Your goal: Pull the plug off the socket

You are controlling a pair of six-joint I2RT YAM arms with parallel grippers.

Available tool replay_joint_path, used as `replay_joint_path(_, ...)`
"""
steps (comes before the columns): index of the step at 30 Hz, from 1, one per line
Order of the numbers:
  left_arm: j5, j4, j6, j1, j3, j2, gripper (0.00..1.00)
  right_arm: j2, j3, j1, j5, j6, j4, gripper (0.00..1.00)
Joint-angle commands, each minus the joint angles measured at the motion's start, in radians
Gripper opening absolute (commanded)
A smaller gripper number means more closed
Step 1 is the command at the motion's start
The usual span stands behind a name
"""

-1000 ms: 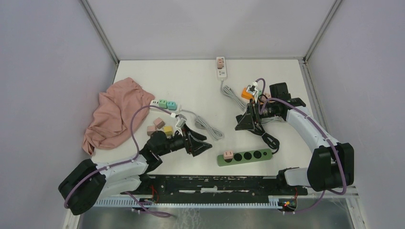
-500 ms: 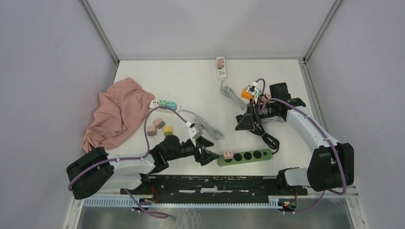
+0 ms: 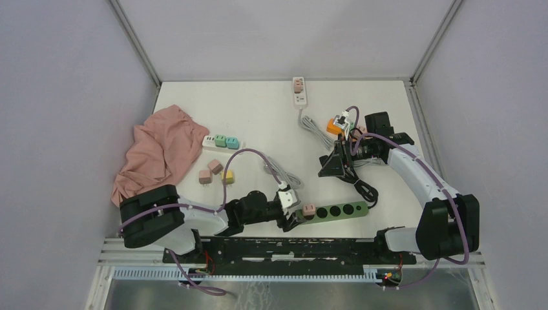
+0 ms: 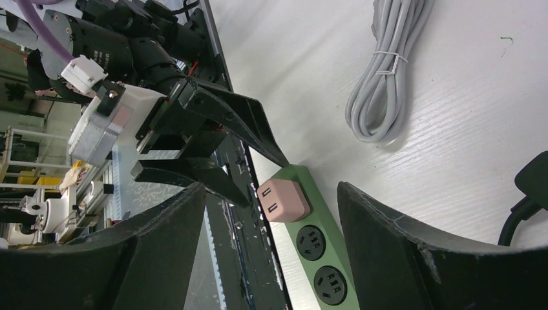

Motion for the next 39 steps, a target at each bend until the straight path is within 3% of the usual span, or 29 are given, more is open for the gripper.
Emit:
replay_joint_path(1,-0.049,0.099,0.093,-0.019,0.06,0.061,0.71,-0.031,0.037,-0.004,-0.041,-0.024,0.006,0.81)
replay_joint_path(12,-0.077,0.086,0.127,-0.057,0.143,0.178,0.52,-0.042,0.036,-0.004,-0.033,-0.047,-0.007,0.81)
replay_joint_path(17,-0.083,0.06,0.145,-0.058,0.151,0.18,0.23,-0.061,0.037,-0.004,-0.025,-0.155,-0.065,0.8)
replay_joint_path(20,-0.078,0.044,0.165,-0.059,0.149,0.172,0.05,-0.101,0.037,-0.003,-0.03,-0.383,-0.192,0.81)
replay_joint_path(21,-0.076,0.039,0.171,-0.058,0.147,0.167,0.03,-0.121,0.026,-0.003,-0.034,-0.481,-0.24,0.85)
replay_joint_path(23,-0.069,0.041,0.181,-0.058,0.134,0.154,0.03,-0.17,-0.011,-0.002,-0.043,-0.707,-0.326,0.99)
replay_joint_path(27,-0.058,0.044,0.192,-0.057,0.113,0.123,0.03,-0.258,-0.132,-0.001,-0.007,-1.185,-0.47,1.0)
replay_joint_path(29,-0.051,0.049,0.191,-0.056,0.106,0.114,0.03,-0.258,-0.172,0.004,0.053,-1.311,-0.504,1.0)
replay_joint_path(33,-0.043,0.061,0.186,-0.057,0.096,0.114,0.03,-0.207,-0.212,0.071,0.235,-1.354,-0.453,0.98)
replay_joint_path(39,-0.049,0.095,0.182,-0.057,0.082,0.119,0.03,-0.135,-0.239,0.216,0.417,-1.255,-0.34,0.92)
